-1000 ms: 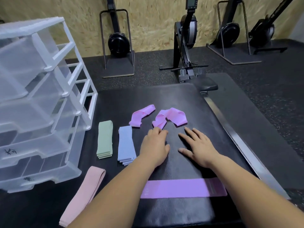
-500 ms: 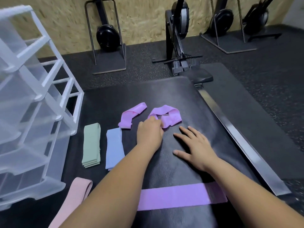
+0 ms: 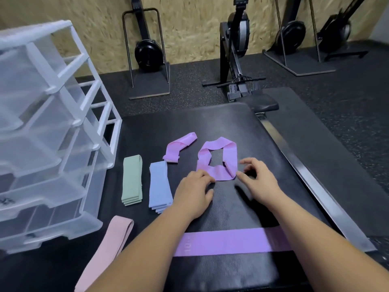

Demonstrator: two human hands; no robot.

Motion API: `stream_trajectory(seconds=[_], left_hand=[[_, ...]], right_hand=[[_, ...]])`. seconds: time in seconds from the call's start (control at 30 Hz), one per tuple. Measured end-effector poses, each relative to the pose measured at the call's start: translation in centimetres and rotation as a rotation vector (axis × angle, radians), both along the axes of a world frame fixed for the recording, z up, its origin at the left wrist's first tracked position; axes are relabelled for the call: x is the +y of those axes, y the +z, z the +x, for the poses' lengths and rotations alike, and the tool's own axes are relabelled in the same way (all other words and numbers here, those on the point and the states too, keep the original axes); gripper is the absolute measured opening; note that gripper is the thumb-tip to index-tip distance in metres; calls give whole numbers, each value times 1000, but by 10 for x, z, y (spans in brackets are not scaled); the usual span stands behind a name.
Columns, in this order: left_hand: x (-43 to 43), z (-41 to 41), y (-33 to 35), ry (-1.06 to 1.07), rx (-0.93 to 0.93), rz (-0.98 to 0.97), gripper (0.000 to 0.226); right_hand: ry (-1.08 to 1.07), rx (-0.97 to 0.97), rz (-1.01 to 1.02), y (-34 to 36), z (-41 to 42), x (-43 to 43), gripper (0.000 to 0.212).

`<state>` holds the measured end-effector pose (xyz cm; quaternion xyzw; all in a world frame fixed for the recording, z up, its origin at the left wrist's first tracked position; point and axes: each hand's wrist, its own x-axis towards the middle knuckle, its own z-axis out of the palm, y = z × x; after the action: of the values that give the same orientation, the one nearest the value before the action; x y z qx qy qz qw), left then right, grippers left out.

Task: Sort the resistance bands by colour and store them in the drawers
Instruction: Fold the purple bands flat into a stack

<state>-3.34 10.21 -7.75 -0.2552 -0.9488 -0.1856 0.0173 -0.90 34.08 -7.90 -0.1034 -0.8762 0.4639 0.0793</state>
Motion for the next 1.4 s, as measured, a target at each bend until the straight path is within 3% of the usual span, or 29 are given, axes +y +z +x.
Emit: stream_trajectory(seconds=[0.13, 0.23, 0.33, 0.43, 0.53, 0.63, 0.7, 0.8, 0.9, 1.03, 1.17, 1.3, 1.4], left_hand=[[3, 10, -3, 42, -31, 13, 32], [4, 9, 4, 47, -77, -14, 37], [3, 8, 17, 36, -133, -59, 55], [8, 7, 34, 47, -71, 94, 66], [19, 0, 55, 92, -19, 338, 42], [25, -8, 80, 151, -153, 480, 11], [24, -8, 97, 140, -262, 577, 8], [17, -5, 119, 120, -363, 675, 9], [10, 2, 138, 144, -378, 768, 9], [2, 12, 160, 179, -374, 820, 10], [-7, 26, 175, 163, -382, 844, 10], [-16, 43, 184, 129, -387, 777, 18], [-23, 49, 184, 129, -377, 792, 10]], right_hand=[[72, -101, 405, -5, -10, -16, 53], [47, -74, 562, 0, -13, -26, 32], [41, -16, 532, 12, -15, -31, 19], [130, 25, 467, 37, -19, -33, 20], [248, 70, 424, 76, -23, -32, 32], [231, 41, 434, 111, -24, -30, 47], [178, 38, 471, 127, -22, -27, 53], [124, 74, 490, 144, -11, -22, 48], [95, 215, 419, 158, 6, -22, 27], [145, 252, 284, 173, 27, -28, 12], [208, 180, 147, 184, 36, -38, 17], [289, 113, 18, 192, 48, -47, 7], [248, 139, 10, 200, 55, -51, 9]])
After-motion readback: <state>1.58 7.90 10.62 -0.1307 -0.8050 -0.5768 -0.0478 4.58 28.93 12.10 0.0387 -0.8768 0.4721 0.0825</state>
